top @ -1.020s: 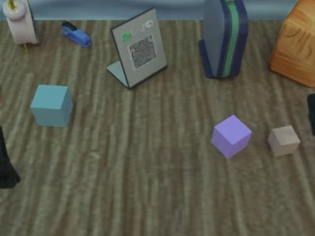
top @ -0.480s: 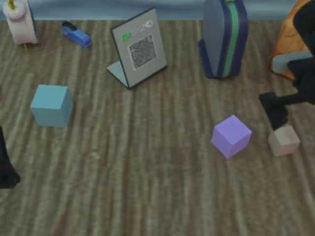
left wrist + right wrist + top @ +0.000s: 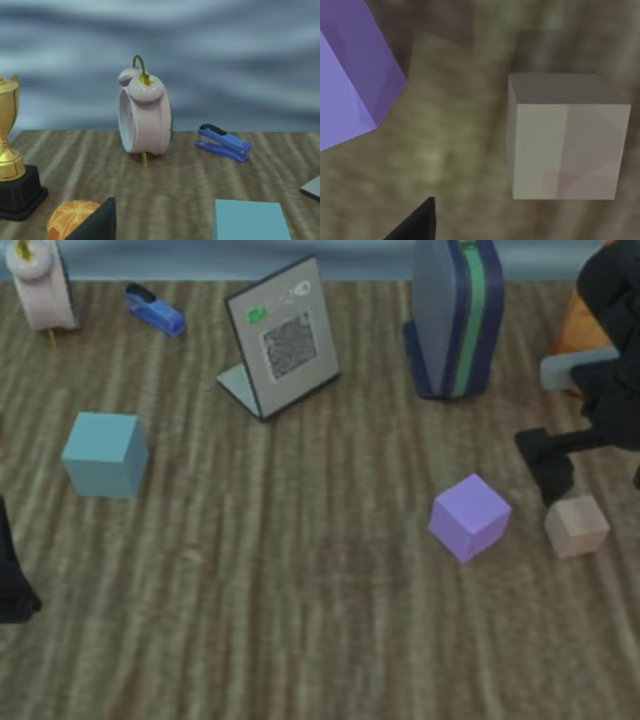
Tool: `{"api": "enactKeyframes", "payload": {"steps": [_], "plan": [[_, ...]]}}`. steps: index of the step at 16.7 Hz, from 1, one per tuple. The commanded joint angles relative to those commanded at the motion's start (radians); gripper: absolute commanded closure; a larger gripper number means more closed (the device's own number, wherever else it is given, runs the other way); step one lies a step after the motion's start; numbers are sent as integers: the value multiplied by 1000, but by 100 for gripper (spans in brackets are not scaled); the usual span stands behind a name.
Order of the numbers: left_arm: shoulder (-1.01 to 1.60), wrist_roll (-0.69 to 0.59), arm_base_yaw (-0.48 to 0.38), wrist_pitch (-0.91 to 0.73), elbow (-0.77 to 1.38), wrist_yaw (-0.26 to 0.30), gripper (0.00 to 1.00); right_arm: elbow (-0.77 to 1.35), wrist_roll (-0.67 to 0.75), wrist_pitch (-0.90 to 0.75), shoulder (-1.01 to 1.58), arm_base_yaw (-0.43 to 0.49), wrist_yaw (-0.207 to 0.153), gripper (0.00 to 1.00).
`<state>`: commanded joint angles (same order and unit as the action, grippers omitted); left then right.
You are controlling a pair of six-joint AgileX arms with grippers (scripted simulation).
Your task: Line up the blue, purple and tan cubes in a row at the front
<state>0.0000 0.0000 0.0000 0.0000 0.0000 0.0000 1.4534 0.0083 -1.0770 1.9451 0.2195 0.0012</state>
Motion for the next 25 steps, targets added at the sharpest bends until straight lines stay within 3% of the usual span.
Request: {"api": "enactKeyframes", "payload": {"steps": [3,10,15,25], "plan": [[0,0,0,0,0,0,0,-27,-2,39,18,3,0,0],[0,0,0,0,0,0,0,-173,3,306,132,7,1,0],[0,0,0,0,0,0,0,-182,4,320,140,7,1,0],[0,0,0,0,0,0,0,-182,4,320,140,7,1,75]]}}
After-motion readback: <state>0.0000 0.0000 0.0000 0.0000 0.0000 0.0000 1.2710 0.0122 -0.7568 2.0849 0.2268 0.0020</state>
